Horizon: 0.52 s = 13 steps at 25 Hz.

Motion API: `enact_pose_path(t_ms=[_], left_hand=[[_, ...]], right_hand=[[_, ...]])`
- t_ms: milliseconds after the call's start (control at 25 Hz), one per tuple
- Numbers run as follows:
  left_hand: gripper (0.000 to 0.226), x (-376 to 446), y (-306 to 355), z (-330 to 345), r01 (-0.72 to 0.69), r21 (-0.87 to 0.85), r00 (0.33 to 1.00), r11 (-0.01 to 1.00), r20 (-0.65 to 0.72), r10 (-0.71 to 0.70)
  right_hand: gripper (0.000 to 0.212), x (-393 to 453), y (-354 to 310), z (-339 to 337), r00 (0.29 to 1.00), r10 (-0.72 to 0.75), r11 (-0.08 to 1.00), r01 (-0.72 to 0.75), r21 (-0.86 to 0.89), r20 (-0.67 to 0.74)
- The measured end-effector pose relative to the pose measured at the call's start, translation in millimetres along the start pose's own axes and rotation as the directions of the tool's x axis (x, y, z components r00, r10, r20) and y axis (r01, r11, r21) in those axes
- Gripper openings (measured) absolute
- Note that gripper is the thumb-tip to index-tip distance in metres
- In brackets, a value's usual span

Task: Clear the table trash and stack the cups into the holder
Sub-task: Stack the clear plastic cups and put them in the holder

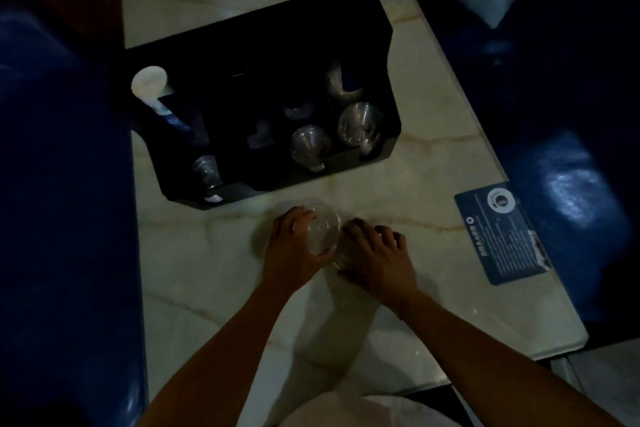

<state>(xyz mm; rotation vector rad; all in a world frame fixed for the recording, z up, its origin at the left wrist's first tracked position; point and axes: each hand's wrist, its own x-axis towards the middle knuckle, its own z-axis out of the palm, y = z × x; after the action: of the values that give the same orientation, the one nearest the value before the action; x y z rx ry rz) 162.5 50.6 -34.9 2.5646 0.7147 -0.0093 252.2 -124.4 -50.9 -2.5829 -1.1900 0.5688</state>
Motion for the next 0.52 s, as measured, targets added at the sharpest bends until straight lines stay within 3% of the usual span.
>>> enact_pose_path(t_ms=[200,520], left_hand=[[0.078,-15,3,0,-0.059,0.001,0.998,0.998,-0.021,0.059],[0.073,-22,26,18,-0.135,0.032,0.991,0.990,0.011,0.135]], right_hand=[[0.110,-3,15,6,1.000,-0.021,0.999,0.022,0.050,-0.016],[0.088,-48,77,19,0.998,0.063,0.979,-0.066,-0.191,-0.020]])
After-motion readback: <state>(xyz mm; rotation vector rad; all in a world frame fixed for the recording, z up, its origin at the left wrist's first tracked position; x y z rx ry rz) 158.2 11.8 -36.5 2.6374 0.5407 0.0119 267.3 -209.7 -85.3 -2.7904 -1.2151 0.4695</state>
